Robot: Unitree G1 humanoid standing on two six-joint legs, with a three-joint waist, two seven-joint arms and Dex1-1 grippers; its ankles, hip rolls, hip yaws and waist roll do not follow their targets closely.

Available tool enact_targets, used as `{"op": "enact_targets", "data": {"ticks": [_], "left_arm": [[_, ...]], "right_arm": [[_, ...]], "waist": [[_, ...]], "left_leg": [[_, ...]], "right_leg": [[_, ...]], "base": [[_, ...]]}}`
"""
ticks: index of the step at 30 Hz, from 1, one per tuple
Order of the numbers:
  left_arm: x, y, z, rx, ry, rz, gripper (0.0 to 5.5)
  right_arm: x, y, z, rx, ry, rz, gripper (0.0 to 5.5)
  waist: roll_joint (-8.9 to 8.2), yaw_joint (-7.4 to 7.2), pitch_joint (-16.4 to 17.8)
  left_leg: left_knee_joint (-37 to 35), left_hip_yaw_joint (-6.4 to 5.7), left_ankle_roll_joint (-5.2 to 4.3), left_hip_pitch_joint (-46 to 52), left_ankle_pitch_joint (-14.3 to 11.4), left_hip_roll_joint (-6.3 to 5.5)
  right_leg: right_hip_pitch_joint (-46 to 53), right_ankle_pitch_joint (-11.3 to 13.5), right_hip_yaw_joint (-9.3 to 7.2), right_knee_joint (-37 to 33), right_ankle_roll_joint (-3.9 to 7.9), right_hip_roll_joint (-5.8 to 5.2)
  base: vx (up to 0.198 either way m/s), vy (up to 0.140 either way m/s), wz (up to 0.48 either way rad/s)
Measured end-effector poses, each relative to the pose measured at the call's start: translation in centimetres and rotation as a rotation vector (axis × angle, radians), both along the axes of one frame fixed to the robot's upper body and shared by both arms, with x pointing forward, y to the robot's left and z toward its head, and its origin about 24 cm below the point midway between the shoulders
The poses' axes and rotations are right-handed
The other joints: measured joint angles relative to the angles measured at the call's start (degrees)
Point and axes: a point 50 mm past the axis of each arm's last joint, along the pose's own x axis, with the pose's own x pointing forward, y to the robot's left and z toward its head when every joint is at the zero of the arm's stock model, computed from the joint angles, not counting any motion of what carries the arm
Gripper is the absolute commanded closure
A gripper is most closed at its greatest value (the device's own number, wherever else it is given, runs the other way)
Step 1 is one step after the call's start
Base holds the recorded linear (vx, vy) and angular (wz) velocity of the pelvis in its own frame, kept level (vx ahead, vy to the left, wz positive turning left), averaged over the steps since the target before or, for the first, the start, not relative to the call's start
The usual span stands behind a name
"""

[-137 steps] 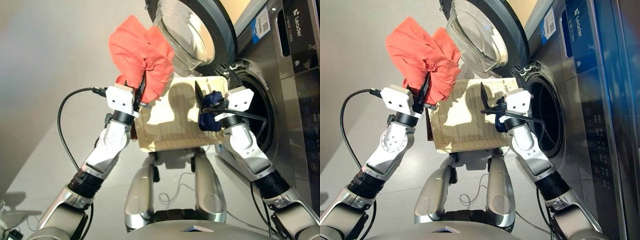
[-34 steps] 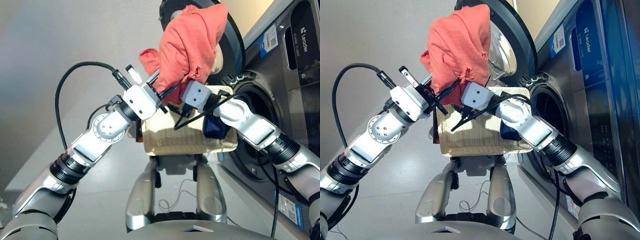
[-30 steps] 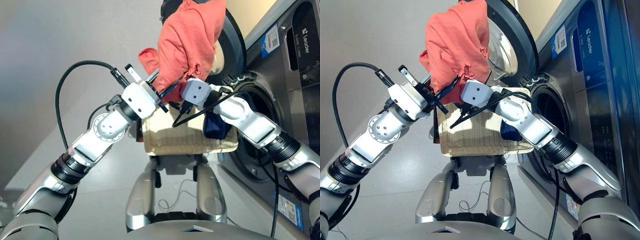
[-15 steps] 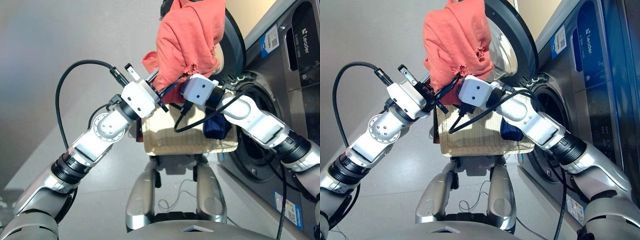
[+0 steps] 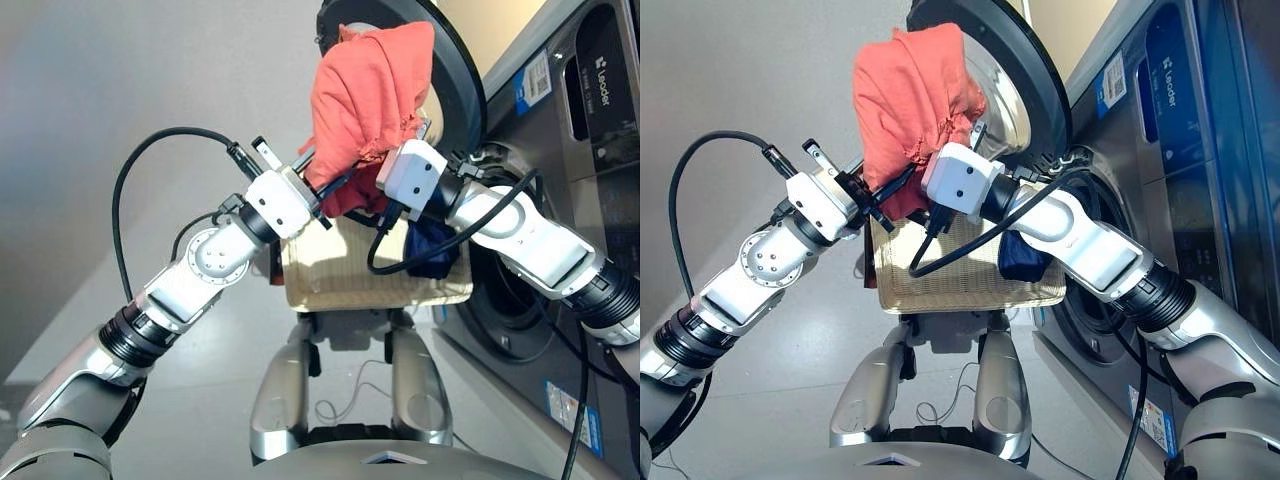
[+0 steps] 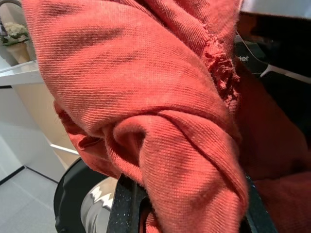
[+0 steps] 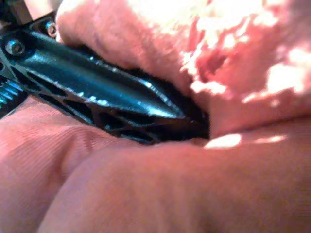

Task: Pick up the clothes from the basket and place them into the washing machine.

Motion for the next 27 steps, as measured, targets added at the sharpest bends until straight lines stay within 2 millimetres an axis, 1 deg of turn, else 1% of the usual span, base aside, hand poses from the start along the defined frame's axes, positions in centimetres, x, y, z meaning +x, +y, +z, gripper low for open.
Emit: {"op": "enact_targets", "data": {"ticks": [6, 7, 8, 9, 10, 18, 24, 27], "left_arm": [[0.1, 0.0, 0.1, 0.003, -0.007, -0.001, 5.5], [0.1, 0.0, 0.1, 0.003, -0.007, 0.0, 5.5], [0.1, 0.0, 0.1, 0.003, -0.008, -0.001, 5.5], [0.1, -0.1, 0.2, 0.003, -0.011, -0.002, 5.5], [0.1, -0.1, 0.3, 0.0, -0.017, -0.004, 5.5], [0.1, -0.1, 0.5, -0.009, -0.027, 0.001, 5.5], [0.5, -0.1, -0.1, 0.0, 0.0, 0.017, 5.5], [0.5, -0.1, -0.3, -0.009, 0.004, 0.024, 5.5]], "right_arm": [[0.0, 0.1, 0.0, 0.015, -0.003, -0.006, 0.0], [0.0, 0.1, 0.0, 0.017, -0.004, -0.007, 1.23], [0.0, 0.1, 0.0, 0.02, -0.004, -0.009, 2.29], [0.0, 0.1, 0.0, 0.022, -0.004, -0.008, 4.14], [0.0, 0.1, 0.0, 0.024, -0.002, -0.009, 5.5], [0.2, 0.0, -0.5, 0.052, 0.006, -0.021, 5.5], [0.5, 0.6, -2.4, 0.159, 0.026, -0.059, 5.5], [0.5, 0.8, -2.8, 0.192, 0.004, -0.079, 5.5]], "waist": [[0.0, -0.02, 0.0], [0.0, -0.01, 0.0], [0.0, -0.01, 0.0], [0.0, 0.0, 0.0], [0.0, 0.01, 0.0], [-0.01, 0.06, 0.0], [0.01, 0.03, 0.0], [0.03, 0.06, 0.0]], "left_leg": [[0.0, 0.13, 0.0, 0.1, 0.0, 0.02], [0.0, 0.14, 0.0, 0.1, 0.0, 0.02], [0.0, 0.14, 0.0, 0.1, 0.0, 0.02], [0.0, 0.14, 0.0, 0.1, 0.0, 0.02], [0.0, 0.14, 0.0, 0.1, 0.0, 0.01], [0.0, 0.12, 0.0, 0.1, 0.0, 0.02], [0.0, 0.09, 0.0, 0.2, 0.0, 0.04], [0.0, 0.04, -0.01, 0.2, 0.0, 0.02]], "right_leg": [[0.0, 0.1, 0.14, 0.0, -0.02, 0.03], [0.0, 0.1, 0.15, 0.0, -0.02, 0.03], [0.0, 0.1, 0.16, 0.0, -0.02, 0.03], [0.0, 0.1, 0.15, 0.0, -0.02, 0.03], [0.0, 0.1, 0.15, 0.0, -0.02, 0.03], [0.0, 0.1, 0.14, 0.0, -0.04, 0.03], [0.1, 0.1, 0.11, 0.0, -0.05, 0.03], [0.1, 0.1, 0.07, 0.0, -0.05, 0.0]], "base": [[0.0, 0.0, 0.0], [0.0, 0.0, 0.0], [0.0, 0.0, 0.0], [0.0, 0.0, 0.0], [0.0, 0.0, 0.0], [0.0, 0.0, 0.0], [0.0, 0.0, 0.0], [0.0, 0.0, 0.0]]}}
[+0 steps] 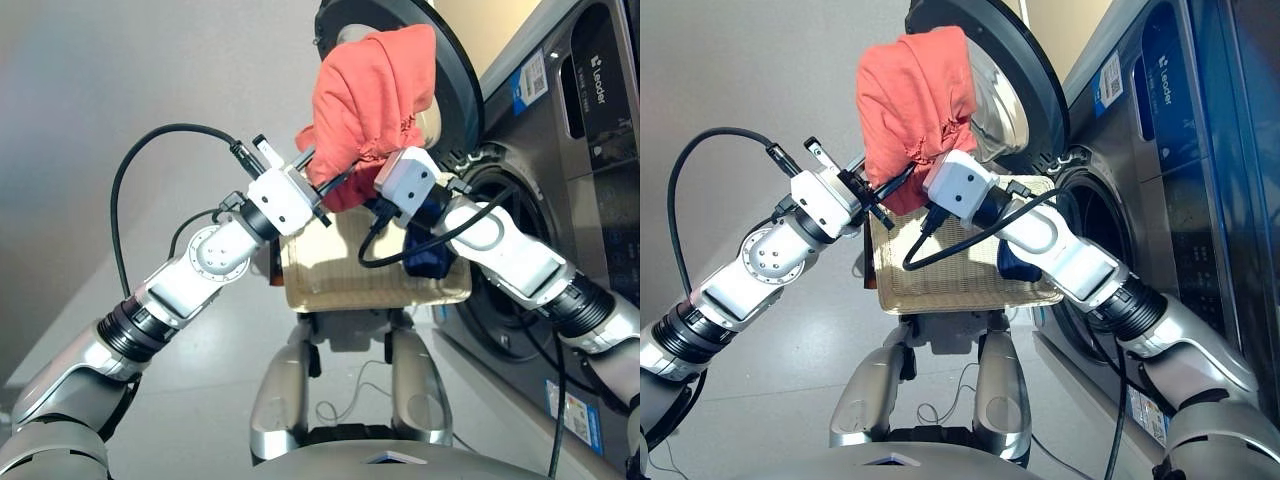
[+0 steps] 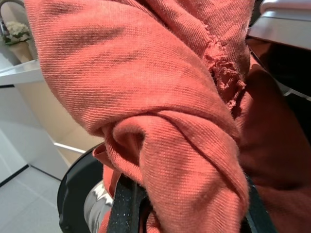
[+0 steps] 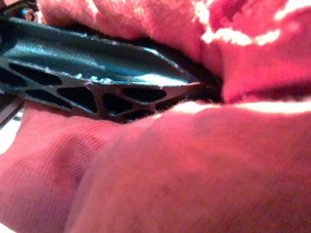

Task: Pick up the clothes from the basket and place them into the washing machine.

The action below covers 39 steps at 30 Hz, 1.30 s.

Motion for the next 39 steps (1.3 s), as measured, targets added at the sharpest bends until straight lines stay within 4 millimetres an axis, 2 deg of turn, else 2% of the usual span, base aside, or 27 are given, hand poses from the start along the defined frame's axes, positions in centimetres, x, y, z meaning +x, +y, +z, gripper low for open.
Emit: {"op": "enact_targets", "data": {"ticks": [1, 2, 3, 4, 9, 18, 23, 32, 34, 36, 39], "left_arm": [[0.0, 0.0, 0.0, 0.0, 0.001, 0.002, 5.44], [0.0, 0.0, -0.1, -0.001, 0.002, 0.001, 4.55], [0.0, -0.1, -0.1, -0.004, 0.005, 0.0, 2.16], [0.0, -0.1, -0.1, -0.012, 0.004, 0.004, 0.0], [0.2, 0.0, -0.3, -0.039, 0.012, 0.028, 0.0], [0.0, -0.6, -1.6, -0.067, 0.031, 0.037, 0.0], [0.3, -0.8, -2.6, -0.044, 0.032, 0.074, 0.0], [0.2, -1.0, -4.0, -0.01, -0.015, 0.144, 0.0], [0.3, -1.2, -4.2, -0.019, -0.032, 0.166, 0.0], [0.4, -1.4, -4.2, -0.08, -0.057, 0.211, 0.0], [0.2, -1.3, -2.6, -0.226, -0.134, 0.252, 0.0]], "right_arm": [[0.0, 0.1, -0.2, 0.016, -0.004, -0.007, 5.5], [-0.1, 0.2, -0.4, 0.034, -0.003, -0.011, 5.5], [-0.1, 0.2, -0.6, 0.045, -0.007, -0.021, 5.5], [-0.2, 0.3, -0.7, 0.062, -0.003, -0.026, 5.5], [0.7, -0.1, -1.6, 0.208, 0.018, -0.135, 5.5], [1.9, -0.7, -3.0, 0.299, -0.048, -0.308, 5.5], [2.2, -1.6, -4.3, 0.284, -0.128, -0.421, 5.5], [2.5, -2.2, -5.8, 0.273, -0.225, -0.501, 5.5], [2.6, -2.5, -6.6, 0.281, -0.208, -0.534, 5.5], [2.9, -3.5, -7.5, 0.282, -0.197, -0.601, 5.5], [2.7, -6.3, -11.4, 0.185, -0.121, -0.756, 5.5]], "waist": [[0.02, 0.01, 0.0], [0.03, 0.02, 0.0], [0.03, 0.02, 0.0], [0.04, 0.06, 0.0], [0.37, 0.15, -0.2], [2.28, 0.43, -1.3], [3.18, 0.36, -1.9], [3.32, 0.37, -2.0], [3.29, 0.3, -1.9], [3.15, 0.36, -1.8], [2.17, 1.7, -1.2]], "left_leg": [[0.0, -0.01, 0.0, 0.0, 0.0, 0.01], [0.0, -0.01, 0.0, 0.0, 0.0, 0.0], [0.0, -0.01, -0.01, 0.0, 0.0, -0.01], [0.0, 0.0, 0.0, 0.0, 0.0, -0.01], [0.1, -0.01, -0.02, 0.0, 0.0, 0.0], [0.1, 0.0, -0.02, 0.0, 0.0, -0.01], [0.1, 0.02, -0.02, 0.0, 0.0, 0.01], [1.1, -0.32, -0.13, -0.3, -0.1, -0.01], [2.5, -0.48, -0.28, -0.9, -0.4, 0.01], [5.6, -1.1, -0.33, -2.2, -1.7, 0.01], [11.6, -1.51, -0.8, -5.2, -4.2, 0.11]], "right_leg": [[0.0, 0.0, 0.0, 0.0, 0.0, 0.01], [0.0, 0.0, -0.01, 0.0, 0.0, 0.0], [0.0, 0.0, -0.01, 0.0, 0.0, 0.0], [0.0, 0.0, -0.01, 0.0, 0.0, -0.02], [0.0, 0.0, 0.01, 0.0, -0.01, -0.01], [0.0, 0.0, 0.02, 0.0, -0.01, -0.03], [0.0, 0.0, 0.07, 0.0, -0.01, -0.01], [-0.1, -0.2, 0.11, 0.8, 0.13, -0.01], [-0.9, -1.2, 0.08, 2.9, 0.01, 0.0], [-2.9, -3.5, 0.11, 7.9, -0.26, -0.08], [-6.7, -7.7, 0.58, 16.0, -0.39, -0.13]], "base": [[0.0, 0.0, 0.0], [0.0, 0.0, 0.0], [0.0, 0.0, 0.0], [0.0, 0.0, 0.0], [0.0, 0.0, 0.0], [0.0, 0.0, 0.0], [0.0, 0.0, 0.0], [-0.013, -0.007, 0.005], [-0.069, -0.04, 0.067], [-0.066, -0.033, 0.142], [-0.04, -0.028, 0.077]]}}
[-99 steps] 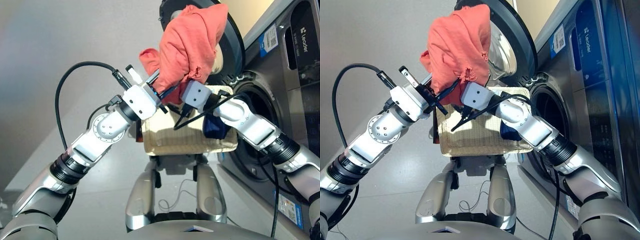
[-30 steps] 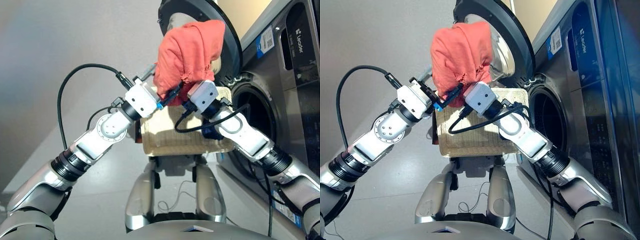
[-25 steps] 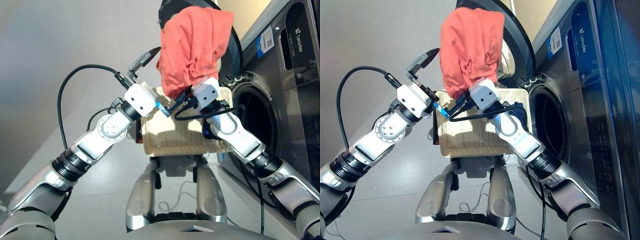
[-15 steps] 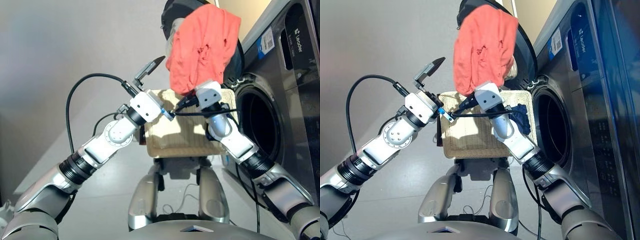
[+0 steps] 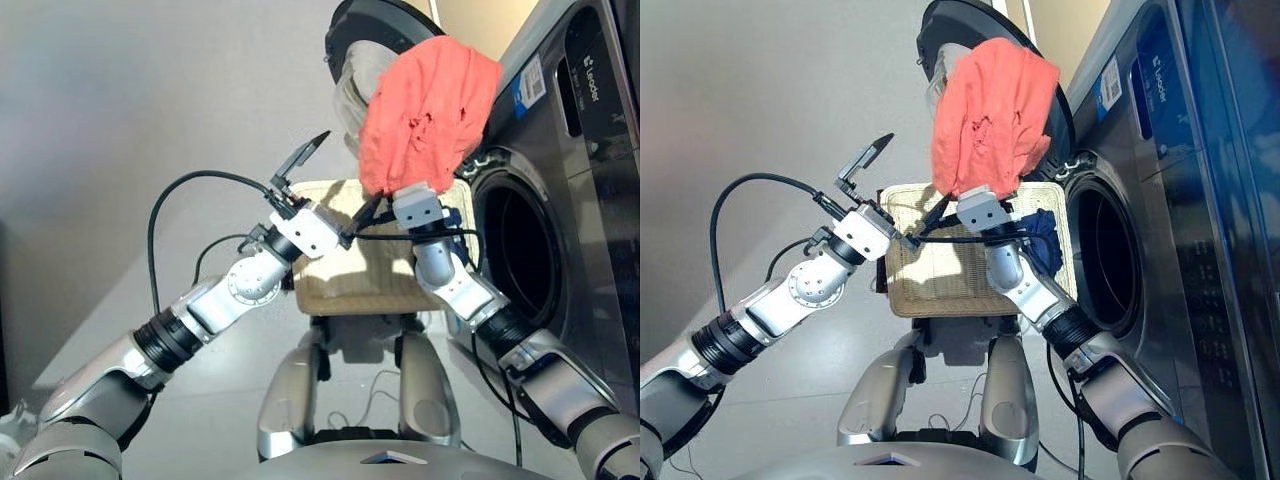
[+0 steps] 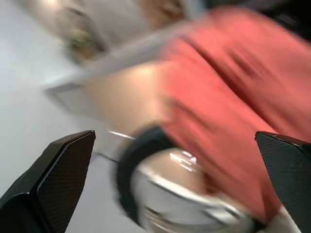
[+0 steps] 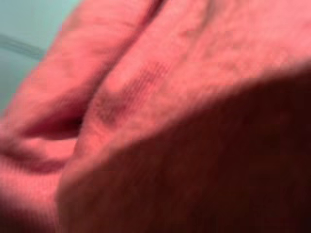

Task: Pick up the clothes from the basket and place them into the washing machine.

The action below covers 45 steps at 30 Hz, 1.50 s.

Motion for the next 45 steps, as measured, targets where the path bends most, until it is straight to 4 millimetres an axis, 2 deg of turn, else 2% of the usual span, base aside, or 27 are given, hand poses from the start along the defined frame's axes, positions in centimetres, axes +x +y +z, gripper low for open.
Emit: {"op": "enact_targets", "data": {"ticks": [2, 5, 7, 10, 14, 17, 22, 27, 32, 38, 41, 45], "left_arm": [[0.1, 0.3, 0.8, -0.083, -0.027, 0.035, 0.0], [0.1, 0.0, 1.3, -0.16, -0.034, 0.049, 0.0], [0.1, -0.4, 1.3, -0.198, -0.028, 0.041, 0.0], [0.0, -0.7, 1.6, -0.243, -0.024, 0.038, 0.0], [0.0, -0.8, 1.7, -0.29, -0.016, 0.045, 0.0], [0.1, -1.0, 2.0, -0.34, -0.003, 0.038, 0.0], [0.3, -1.1, 2.8, -0.383, -0.001, 0.022, 0.0], [0.1, -1.2, 3.7, -0.416, -0.006, -0.008, 0.0], [0.0, -1.3, 4.3, -0.423, -0.014, -0.039, 0.0], [0.0, -1.4, 4.7, -0.429, -0.01, -0.057, 0.0], [0.0, -1.4, 4.9, -0.436, -0.009, -0.067, 0.0], [-0.3, -1.2, 5.4, -0.452, -0.021, -0.082, 0.0]], "right_arm": [[-0.9, -1.1, -2.1, 0.013, 0.068, -0.067, 5.5], [-1.5, -2.4, -3.6, 0.043, 0.119, -0.146, 5.5], [-1.5, -3.2, -4.2, 0.061, 0.139, -0.206, 5.5], [-1.3, -4.2, -4.8, 0.071, 0.158, -0.271, 5.5], [-0.8, -4.6, -4.6, 0.093, 0.139, -0.331, 5.5], [-0.2, -5.0, -4.3, 0.119, 0.132, -0.381, 5.5], [0.8, -6.9, -3.6, 0.283, 0.134, -0.517, 5.5], [2.2, -9.4, -1.5, 0.481, 0.086, -0.669, 5.5], [3.2, -12.8, 1.8, 0.598, -0.024, -0.795, 5.5], [3.0, -17.3, 5.7, 0.661, -0.159, -0.932, 5.5], [2.3, -19.6, 7.3, 0.712, -0.226, -0.992, 5.5], [1.8, -21.2, 9.2, 0.826, -0.303, -1.02, 5.5]], "waist": [[-0.96, -0.01, 0.7], [-1.64, -0.56, 1.8], [-1.73, -0.53, 2.5], [-1.82, -0.55, 2.8], [-1.87, -0.38, 3.5], [-1.83, -0.39, 4.1], [-1.38, -0.35, 5.3], [-1.21, -0.17, 5.4], [0.26, 0.14, 6.1], [0.89, 0.61, 6.2], [1.4, 1.39, 6.3], [1.42, 1.53, 6.3]], "left_leg": [[5.0, -0.65, -0.52, -3.6, -2.1, 0.24], [10.3, -1.38, -0.9, -8.7, -4.1, 1.04], [12.3, -1.68, -1.21, -10.7, -4.4, 1.46], [15.3, -2.78, -1.63, -14.4, -4.8, 1.65], [18.1, -3.1, -2.05, -18.2, -5.2, 2.15], [19.5, -3.07, -2.1, -20.6, -5.2, 2.24], [21.7, -2.98, -2.01, -23.9, -5.6, 2.56], [23.8, -2.99, -1.67, -27.0, -6.1, 2.56], [25.1, -3.03, -1.49, -29.2, -6.2, 2.06], [26.1, -3.02, -1.43, -31.7, -6.3, 1.97], [26.1, -3.0, -1.42, -32.1, -6.3, 1.98], [26.4, -2.99, -1.41, -33.0, -6.3, 1.96]], "right_leg": [[-3.4, -2.2, 0.16, 5.1, -0.76, 0.18], [-7.7, -3.3, 0.24, 9.5, -1.42, 0.89], [-9.5, -3.5, 0.27, 11.2, -1.8, 1.31], [-13.1, -4.3, 0.18, 14.2, -2.33, 1.48], [-16.5, -4.5, 0.27, 16.6, -2.67, 2.16], [-19.1, -4.5, 0.95, 17.9, -2.71, 2.3], [-22.1, -4.5, 1.15, 19.4, -2.78, 2.43], [-25.2, -4.7, 1.49, 21.1, -2.73, 2.39], [-27.3, -4.9, 1.9, 22.3, -2.59, 2.22], [-29.9, -4.9, 2.06, 23.5, -2.62, 2.16], [-30.3, -4.9, 2.1, 23.5, -2.63, 2.16], [-31.2, -4.9, 2.15, 23.5, -2.64, 2.15]], "base": [[0.0, 0.0, 0.0], [0.0, 0.0, 0.0], [0.0, 0.0, 0.0], [0.0, 0.0, 0.0], [-0.013, 0.0, -0.004], [0.0, 0.0, 0.0], [0.0, 0.0, 0.0], [0.0, 0.0, 0.0], [0.0, 0.0, 0.0], [0.0, 0.0, 0.0], [0.0, 0.0, 0.0], [0.0, 0.0, 0.0]]}}
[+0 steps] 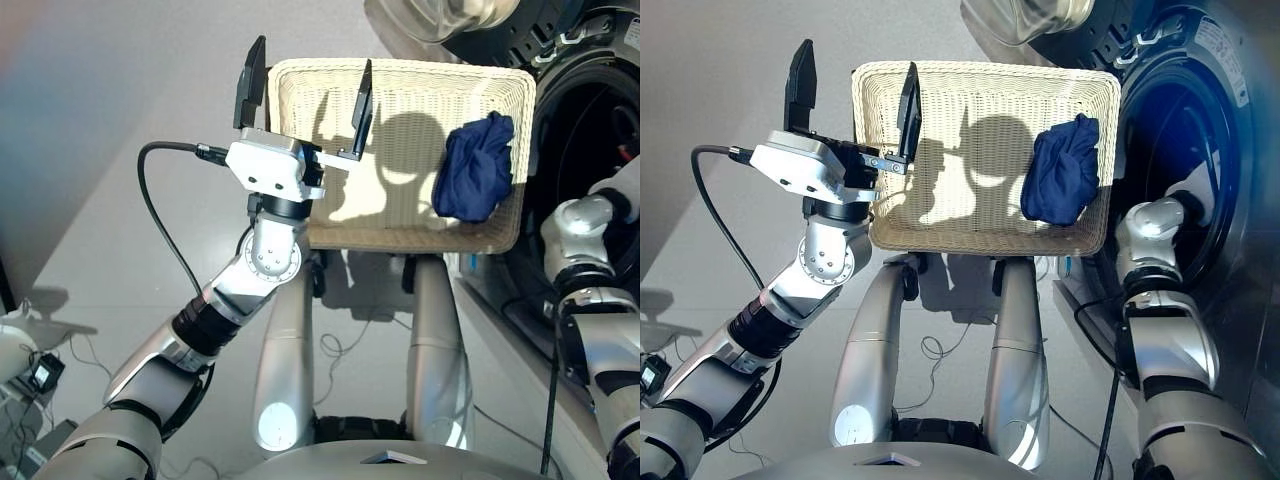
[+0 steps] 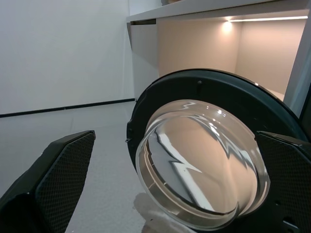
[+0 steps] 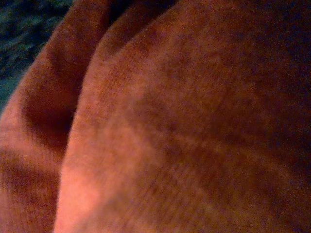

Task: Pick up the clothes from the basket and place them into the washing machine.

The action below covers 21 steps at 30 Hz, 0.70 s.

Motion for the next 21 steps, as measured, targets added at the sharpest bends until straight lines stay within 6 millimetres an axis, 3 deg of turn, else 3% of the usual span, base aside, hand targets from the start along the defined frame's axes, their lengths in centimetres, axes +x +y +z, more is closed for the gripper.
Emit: {"op": "enact_targets", "data": {"ticks": [1, 2, 8, 11, 15, 17, 21], "left_arm": [[0.0, 0.0, 0.1, 0.0, -0.005, -0.002, 0.0], [0.0, 0.0, 0.2, 0.001, -0.01, -0.003, 0.0], [0.0, 0.2, 0.7, -0.009, -0.025, 0.005, 0.0], [0.1, 0.3, 0.8, -0.009, -0.03, 0.003, 0.0], [0.2, 0.8, 1.0, -0.038, -0.026, 0.02, 0.0], [0.2, 0.9, 1.2, -0.056, -0.029, 0.025, 0.0], [0.3, 1.4, 0.7, -0.077, -0.002, 0.043, 0.0]], "right_arm": [[0.0, -0.1, 0.0, 0.015, -0.011, -0.002, 4.81], [-0.1, -0.1, 0.0, 0.025, -0.017, -0.004, 0.0], [0.1, 0.0, -0.4, 0.061, -0.044, 0.057, 0.0], [0.3, 1.0, -1.9, 0.086, -0.035, 0.148, 0.0], [0.8, 5.1, -5.6, 0.138, -0.015, 0.377, 0.0], [0.1, 6.7, -8.0, 0.114, 0.059, 0.512, 0.0], [-1.3, 10.8, -10.9, 0.205, 0.047, 0.715, 0.0]], "waist": [[0.02, 0.06, 0.0], [0.05, -0.01, 0.0], [0.03, 0.0, 0.0], [-0.01, -0.2, 0.1], [-0.52, -1.66, 0.1], [-0.88, -1.8, 0.2], [-2.85, -4.0, 0.1]], "left_leg": [[0.1, 0.03, -0.01, -0.1, 0.0, -0.02], [0.3, 0.05, 0.0, -0.2, -0.1, -0.03], [1.1, 0.06, 0.32, -0.4, -0.6, 0.02], [1.2, 0.13, 0.41, -0.4, -0.7, 0.04], [1.3, 0.1, 0.31, 0.0, -0.8, 0.05], [1.3, 0.29, 0.4, 0.3, -1.0, 0.18], [1.2, 0.3, 0.27, 1.2, -1.1, 0.49]], "right_leg": [[-0.2, 0.0, 0.07, 0.1, -0.01, -0.01], [-0.3, 0.0, 0.34, 0.2, -0.04, -0.05], [-0.2, -0.3, 0.44, 0.4, 0.33, -0.04], [-0.1, -0.3, 0.42, 0.4, 0.4, 0.05], [0.3, -0.4, 0.42, 0.5, 0.41, 0.19], [0.6, -0.4, 0.43, 0.4, 0.45, 0.14], [1.4, -0.4, 0.47, 0.2, 0.45, 0.52]], "base": [[0.0, 0.0, 0.0], [0.0, 0.0, 0.0], [0.0, 0.0, 0.0], [0.0, 0.0, 0.0], [0.0, 0.0, 0.0], [0.0, 0.0, 0.0], [0.0, 0.0, 0.0]]}}
